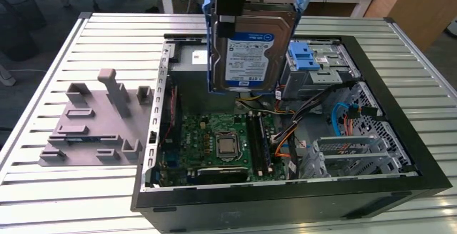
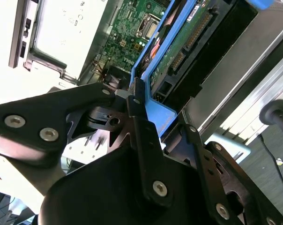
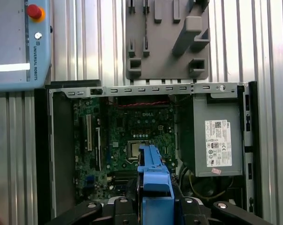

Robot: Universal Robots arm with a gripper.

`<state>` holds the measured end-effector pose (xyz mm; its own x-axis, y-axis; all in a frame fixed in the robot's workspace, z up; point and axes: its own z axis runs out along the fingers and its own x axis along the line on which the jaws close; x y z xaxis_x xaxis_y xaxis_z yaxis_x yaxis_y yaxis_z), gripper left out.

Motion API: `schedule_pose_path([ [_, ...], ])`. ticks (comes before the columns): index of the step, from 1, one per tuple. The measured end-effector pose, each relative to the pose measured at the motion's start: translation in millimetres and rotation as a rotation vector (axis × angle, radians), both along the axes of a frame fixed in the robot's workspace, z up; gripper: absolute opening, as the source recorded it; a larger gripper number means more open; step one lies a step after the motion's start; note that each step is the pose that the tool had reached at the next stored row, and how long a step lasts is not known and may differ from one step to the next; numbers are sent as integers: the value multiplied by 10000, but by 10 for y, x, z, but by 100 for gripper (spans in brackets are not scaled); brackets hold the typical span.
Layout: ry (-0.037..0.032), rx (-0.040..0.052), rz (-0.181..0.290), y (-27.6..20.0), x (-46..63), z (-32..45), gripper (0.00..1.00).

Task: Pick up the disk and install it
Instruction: 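Insert the disk into the insertion slot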

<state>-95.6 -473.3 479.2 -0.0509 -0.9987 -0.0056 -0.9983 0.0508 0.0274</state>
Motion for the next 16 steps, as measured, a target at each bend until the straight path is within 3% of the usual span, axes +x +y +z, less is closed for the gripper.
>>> schedule_pose_path([
  [5, 2, -15, 0, -31, 31, -18, 36],
  [11, 0, -16, -1, -182, 41, -39, 36],
  [16, 1, -18, -1, -211, 220, -43, 36],
])
